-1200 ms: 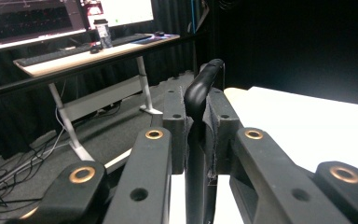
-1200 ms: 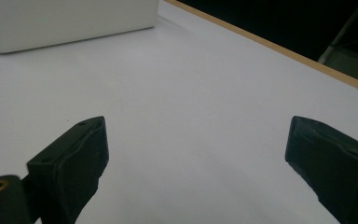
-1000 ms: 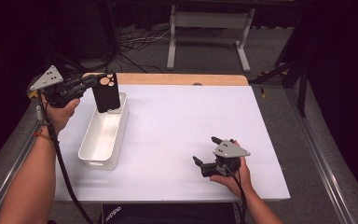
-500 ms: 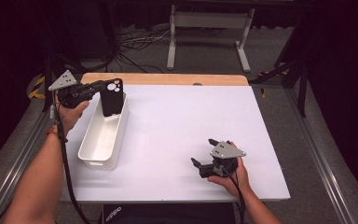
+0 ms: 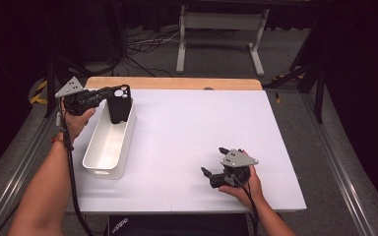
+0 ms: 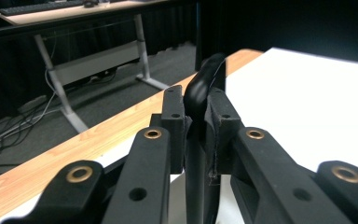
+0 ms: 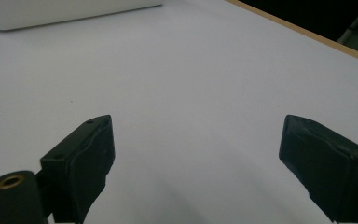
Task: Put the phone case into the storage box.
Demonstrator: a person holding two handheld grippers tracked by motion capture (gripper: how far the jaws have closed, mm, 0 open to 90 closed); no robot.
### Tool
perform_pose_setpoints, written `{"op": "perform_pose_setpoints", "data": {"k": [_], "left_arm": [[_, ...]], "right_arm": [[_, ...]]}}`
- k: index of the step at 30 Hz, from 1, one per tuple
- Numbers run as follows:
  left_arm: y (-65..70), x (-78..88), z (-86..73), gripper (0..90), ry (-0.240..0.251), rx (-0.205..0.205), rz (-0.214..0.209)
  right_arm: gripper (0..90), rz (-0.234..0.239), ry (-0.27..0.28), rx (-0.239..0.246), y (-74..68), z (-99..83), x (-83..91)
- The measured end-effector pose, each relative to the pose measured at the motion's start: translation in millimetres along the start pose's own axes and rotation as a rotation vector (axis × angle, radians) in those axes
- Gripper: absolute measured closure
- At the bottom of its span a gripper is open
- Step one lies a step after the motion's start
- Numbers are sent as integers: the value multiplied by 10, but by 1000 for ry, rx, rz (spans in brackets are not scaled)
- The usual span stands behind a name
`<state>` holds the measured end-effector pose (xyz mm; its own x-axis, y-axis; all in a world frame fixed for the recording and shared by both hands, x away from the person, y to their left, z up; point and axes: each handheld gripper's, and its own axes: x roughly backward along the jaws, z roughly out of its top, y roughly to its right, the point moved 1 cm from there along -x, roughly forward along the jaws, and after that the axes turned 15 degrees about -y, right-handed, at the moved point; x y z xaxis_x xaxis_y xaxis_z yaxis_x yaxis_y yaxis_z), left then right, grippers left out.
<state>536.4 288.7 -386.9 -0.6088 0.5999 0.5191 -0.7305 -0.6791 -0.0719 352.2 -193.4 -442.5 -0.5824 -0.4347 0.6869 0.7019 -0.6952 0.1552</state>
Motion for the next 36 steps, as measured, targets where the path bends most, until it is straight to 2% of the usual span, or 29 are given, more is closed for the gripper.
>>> {"op": "perform_pose_setpoints", "data": {"k": [3,5,6,9,11,13,18,25,29,36], "left_arm": [[-28,-38,-50,761,-73,0,32],[-34,-57,-79,760,-102,-5,53],[-37,-74,-93,752,-114,-5,68],[-58,-99,-122,746,-132,12,66],[-63,-112,-125,742,-140,14,80],[-68,-155,-131,719,-176,7,109],[-71,-237,-133,706,-215,-3,147],[-86,-274,-149,705,-226,13,163],[-70,-290,-129,704,-230,10,190],[-43,-237,-89,644,-206,16,204]], "right_arm": [[118,6,2,3,2,-1,6],[120,9,4,7,-5,-1,12],[120,10,4,9,-5,-1,15],[120,18,7,12,-11,3,20],[120,18,7,13,-10,1,21],[120,17,6,12,-7,-5,21],[120,21,4,9,-2,-9,16],[120,24,-1,13,-4,-7,7],[120,20,2,10,6,-5,18],[117,6,14,23,3,0,42]]}}
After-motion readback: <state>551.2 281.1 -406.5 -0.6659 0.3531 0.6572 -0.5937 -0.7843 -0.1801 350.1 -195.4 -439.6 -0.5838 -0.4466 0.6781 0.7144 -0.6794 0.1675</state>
